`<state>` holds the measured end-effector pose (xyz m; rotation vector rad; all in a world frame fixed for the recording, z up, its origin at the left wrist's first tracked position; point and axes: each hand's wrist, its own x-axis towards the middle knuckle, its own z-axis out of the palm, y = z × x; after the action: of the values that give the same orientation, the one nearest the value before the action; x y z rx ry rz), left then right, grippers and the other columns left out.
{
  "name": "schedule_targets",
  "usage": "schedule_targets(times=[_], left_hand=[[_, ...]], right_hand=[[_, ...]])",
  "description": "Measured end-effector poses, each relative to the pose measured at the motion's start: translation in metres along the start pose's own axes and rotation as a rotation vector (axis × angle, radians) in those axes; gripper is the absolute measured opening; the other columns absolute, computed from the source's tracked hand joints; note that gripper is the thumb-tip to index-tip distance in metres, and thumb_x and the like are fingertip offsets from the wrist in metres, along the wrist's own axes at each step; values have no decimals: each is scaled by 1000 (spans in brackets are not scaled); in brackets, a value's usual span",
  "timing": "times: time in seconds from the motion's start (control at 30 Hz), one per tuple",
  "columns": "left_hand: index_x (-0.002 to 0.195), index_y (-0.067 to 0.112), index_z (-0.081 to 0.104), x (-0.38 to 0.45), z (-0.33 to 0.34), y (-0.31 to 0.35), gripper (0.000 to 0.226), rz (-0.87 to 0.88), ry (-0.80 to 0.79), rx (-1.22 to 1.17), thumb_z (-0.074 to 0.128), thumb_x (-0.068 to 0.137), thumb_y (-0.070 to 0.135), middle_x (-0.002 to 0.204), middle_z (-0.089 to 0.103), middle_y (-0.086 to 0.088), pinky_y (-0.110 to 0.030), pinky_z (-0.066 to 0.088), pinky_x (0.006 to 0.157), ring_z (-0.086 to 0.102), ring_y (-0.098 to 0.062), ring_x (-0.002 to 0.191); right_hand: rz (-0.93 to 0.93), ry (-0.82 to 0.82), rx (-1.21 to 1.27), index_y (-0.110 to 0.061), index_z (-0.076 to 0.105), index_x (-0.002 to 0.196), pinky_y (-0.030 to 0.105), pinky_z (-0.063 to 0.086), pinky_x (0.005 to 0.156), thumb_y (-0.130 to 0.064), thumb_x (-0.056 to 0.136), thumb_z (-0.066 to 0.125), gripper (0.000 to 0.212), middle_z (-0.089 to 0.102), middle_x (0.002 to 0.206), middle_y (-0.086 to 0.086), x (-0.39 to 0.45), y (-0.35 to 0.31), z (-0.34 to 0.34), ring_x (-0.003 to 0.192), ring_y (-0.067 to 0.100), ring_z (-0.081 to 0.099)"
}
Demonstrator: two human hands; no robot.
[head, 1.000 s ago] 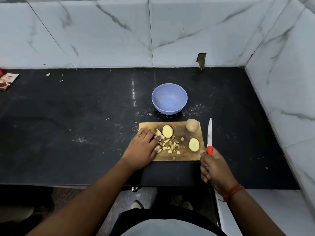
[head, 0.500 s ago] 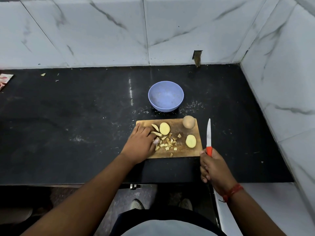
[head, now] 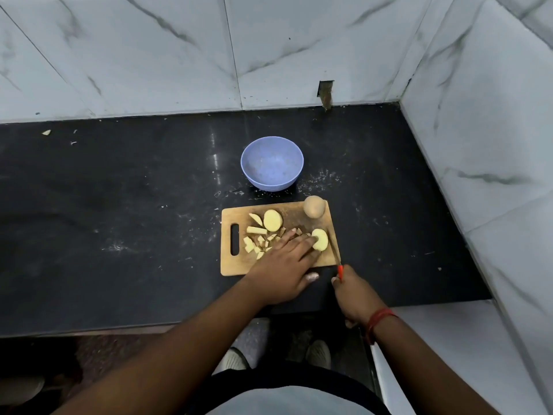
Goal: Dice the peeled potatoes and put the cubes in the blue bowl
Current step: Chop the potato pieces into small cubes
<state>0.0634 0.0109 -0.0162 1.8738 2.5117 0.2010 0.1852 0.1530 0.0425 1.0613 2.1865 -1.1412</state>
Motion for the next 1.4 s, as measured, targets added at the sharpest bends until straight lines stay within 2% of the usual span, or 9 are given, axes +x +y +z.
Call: schedule_targets(times=[0.1, 0.3, 0.43, 0.67, 0.73, 0.8, 0.93, 1.1, 1.4], left_hand=[[148, 13, 45, 2, 6, 1, 61, -2, -56, 18, 32, 103, 51, 156, 39, -13, -45, 8, 126, 31, -28, 147], [150, 13, 44, 0, 11, -5, 60, 3, -18, 10, 33, 104, 50, 156, 39, -11, -46, 12, 126, 30, -26, 147], [152, 9, 38, -2, 11, -5, 64, -30, -27, 22, 31, 104, 50, 160, 33, -13, -43, 5, 126, 23, -26, 151], [150, 9, 44, 1, 12, -10, 61, 10, -31, 40, 31, 105, 48, 155, 43, -10, -43, 7, 126, 26, -25, 150], [149, 8, 45, 1, 12, -11, 61, 34, -35, 43, 30, 105, 48, 154, 44, -11, -43, 9, 126, 28, -26, 149], [149, 7, 44, 2, 12, -13, 62, 48, -41, 41, 29, 105, 48, 154, 44, -12, -44, 12, 126, 29, -27, 149], [148, 6, 46, 4, 13, -15, 61, 75, -31, 51, 31, 104, 47, 152, 46, -14, -44, 14, 125, 33, -28, 147], [144, 7, 51, 6, 15, -16, 58, 78, -6, 68, 34, 104, 46, 148, 51, -13, -42, 15, 125, 38, -29, 144], [142, 8, 54, 5, 16, -12, 57, 58, 29, 106, 36, 104, 46, 146, 53, -14, -42, 18, 123, 42, -29, 141]], right_hand=[[-6, -29, -50, -13, 44, 107, 40, 58, 53, -27, 102, 37, 16, 59, 96, 16, 4, -6, -1, 76, 32, 65], [-20, -35, -83, -14, 42, 105, 31, 51, 41, -30, 102, 36, 18, 55, 94, 14, 4, -8, -11, 69, 31, 63], [-40, -11, -141, -12, 41, 105, 32, 52, 41, -29, 103, 35, 18, 57, 93, 15, -4, -6, -8, 63, 29, 64], [-17, 4, -201, -12, 38, 104, 33, 49, 41, -24, 103, 34, 13, 56, 97, 16, 4, -13, -4, 66, 27, 58], [-11, 16, -275, -12, 38, 105, 29, 41, 47, -20, 103, 34, 9, 61, 105, 19, 10, -12, 1, 72, 24, 55], [-12, 21, -337, -8, 40, 117, 28, 37, 54, -17, 101, 37, 18, 62, 111, 19, 16, -12, 4, 85, 27, 59], [-52, -11, -348, -4, 36, 140, 36, 45, 90, -13, 99, 40, 42, 53, 131, 19, 19, -22, 1, 119, 34, 54], [-94, -13, -393, -2, 36, 143, 39, 40, 102, -13, 98, 41, 46, 48, 139, 18, 19, -32, -1, 127, 34, 48], [-6, -26, -356, -2, 36, 131, 34, 45, 84, -11, 99, 40, 33, 59, 121, 19, -7, 12, 21, 110, 32, 59]])
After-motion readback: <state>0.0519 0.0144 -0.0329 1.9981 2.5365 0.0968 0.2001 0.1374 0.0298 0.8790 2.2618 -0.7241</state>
